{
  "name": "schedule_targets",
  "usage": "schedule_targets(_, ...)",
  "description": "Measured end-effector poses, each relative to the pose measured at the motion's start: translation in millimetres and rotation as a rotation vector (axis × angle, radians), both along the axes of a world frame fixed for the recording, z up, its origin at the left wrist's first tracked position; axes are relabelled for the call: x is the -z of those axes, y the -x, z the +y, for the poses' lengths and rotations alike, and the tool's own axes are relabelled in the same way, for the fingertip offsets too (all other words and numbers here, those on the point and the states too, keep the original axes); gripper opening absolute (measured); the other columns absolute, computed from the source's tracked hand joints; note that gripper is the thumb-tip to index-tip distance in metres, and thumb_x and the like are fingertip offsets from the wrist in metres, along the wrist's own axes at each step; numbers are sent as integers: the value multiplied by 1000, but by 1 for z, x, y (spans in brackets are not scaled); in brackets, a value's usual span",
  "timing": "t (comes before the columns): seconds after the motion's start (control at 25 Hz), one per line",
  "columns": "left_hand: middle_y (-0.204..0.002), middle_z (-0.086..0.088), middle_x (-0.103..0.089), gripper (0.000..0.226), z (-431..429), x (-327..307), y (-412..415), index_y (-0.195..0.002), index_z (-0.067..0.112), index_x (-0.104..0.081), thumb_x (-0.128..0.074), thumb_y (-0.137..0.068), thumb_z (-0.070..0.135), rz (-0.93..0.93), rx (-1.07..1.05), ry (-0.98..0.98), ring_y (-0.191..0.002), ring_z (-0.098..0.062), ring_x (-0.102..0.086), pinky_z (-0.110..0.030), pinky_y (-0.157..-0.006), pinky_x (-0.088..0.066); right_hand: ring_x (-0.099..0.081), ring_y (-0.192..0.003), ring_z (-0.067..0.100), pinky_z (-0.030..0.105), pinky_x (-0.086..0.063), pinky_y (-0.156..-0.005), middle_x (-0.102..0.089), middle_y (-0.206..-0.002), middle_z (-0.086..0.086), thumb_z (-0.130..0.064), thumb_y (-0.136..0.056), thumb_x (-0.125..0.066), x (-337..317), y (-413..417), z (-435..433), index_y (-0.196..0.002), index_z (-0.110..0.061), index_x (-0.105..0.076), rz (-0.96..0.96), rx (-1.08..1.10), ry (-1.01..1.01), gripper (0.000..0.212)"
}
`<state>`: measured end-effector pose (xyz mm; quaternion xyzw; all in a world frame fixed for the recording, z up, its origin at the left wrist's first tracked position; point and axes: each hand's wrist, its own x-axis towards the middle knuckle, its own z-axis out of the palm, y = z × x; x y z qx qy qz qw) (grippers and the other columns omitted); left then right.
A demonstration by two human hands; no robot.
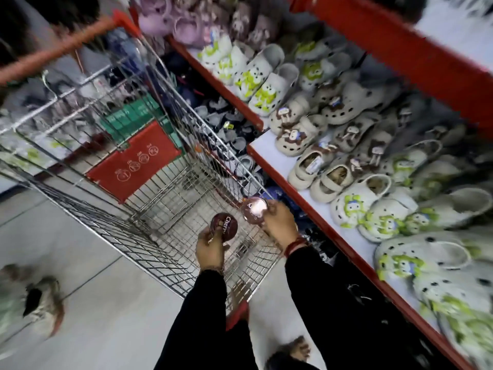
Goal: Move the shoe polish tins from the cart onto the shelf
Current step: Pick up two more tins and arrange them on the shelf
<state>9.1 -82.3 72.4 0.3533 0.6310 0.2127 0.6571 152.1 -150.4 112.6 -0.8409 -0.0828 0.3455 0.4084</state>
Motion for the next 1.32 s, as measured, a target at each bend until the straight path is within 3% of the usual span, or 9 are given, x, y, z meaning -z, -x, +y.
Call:
schedule_targets(0.08, -116, -20, -59, 13, -7, -40, -13, -105, 7, -55, -58, -93, 10, -80, 33, -71, -94, -30, -61, -16, -49, -56, -68, -101, 30, 48, -55, -94, -71, -114, 15, -8, -91, -55, -34, -11, -18, -118, -11, -62, 6, 74, -108, 28)
schedule_targets(0.2, -96, -15, -64, 3, -21, -102, -42, -94, 10, -59, -57, -92, 8, -228, 141, -141, -82, -24, -61, -28, -58, -57, -68, -106, 32, 53, -55, -93, -71, -110, 12, -12, -89, -57, -96, -33, -61, -107, -19, -64, -28, 167, -248, 20)
schedule_targets(0.28, -78, -3, -67, 10, -31, -142, -64, -86, 16, -61, -58, -91, 7, -305, 223, -198, -72, -16, -61, -30, -66, -52, -68, -105, 32, 45, -60, -82, -70, -113, 14, -9, -91, -55, -139, -48, -91, -112, -12, -64, -73, 207, -327, 23)
schedule_targets(0.4, -86, -9, -67, 6, -56, -200, -100, -96, 12, -64, -60, -91, 10, -381, 360, -286, -73, -18, -61, -25, -58, -55, -65, -88, 21, 17, -57, -51, -64, -107, 11, -2, -96, -49, -196, -72, -146, -122, -3, -58, -117, 275, -405, 28)
schedule_targets(0.6, -106, -9, -69, 29, -121, -270, -162, -104, 15, -69, -70, -79, 30, -496, 609, -381, -90, -20, -65, -40, -88, -53, -64, -61, 3, 13, -53, -44, -64, -90, 4, 4, -94, -50, -268, -101, -244, -113, -10, -57, -257, 431, -515, 25)
schedule_targets(0.76, -94, -6, -70, 11, -175, -308, -208, -96, 16, -70, -69, -85, 18, -597, 774, -419, -85, -19, -61, -40, -86, -49, -67, -66, 8, 12, -53, -48, -67, -95, 6, -2, -94, -52, -299, -117, -311, -115, -11, -59, -343, 523, -483, 24)
schedule_targets(0.92, -89, -5, -71, 4, -238, -342, -251, -89, 14, -70, -69, -86, 16, -682, 984, -465, -73, -13, -66, -24, -58, -58, -65, -71, 12, 15, -53, -48, -67, -92, 1, -6, -94, -53, -316, -127, -383, -109, -20, -60, -443, 659, -418, 22)
schedule_targets(1.08, -85, 0, -72, 16, -289, -350, -281, -87, 20, -74, -78, -76, 31, -593, 1162, -630, -73, -11, -69, -35, -78, -62, -64, -79, 21, 34, -53, -73, -69, -89, 2, -12, -90, -58, -314, -131, -441, -113, -13, -66, -550, 779, -221, 25)
schedule_targets(1.32, -102, -6, -77, 33, -340, -346, -300, -107, 12, -75, -71, -81, 32, -298, 1352, -1007, -97, -20, -71, -20, -82, -46, -64, -105, 28, 33, -50, -92, -70, -114, 14, -20, -92, -54, -316, -132, -480, -123, -13, -61, -553, 838, 42, 33)
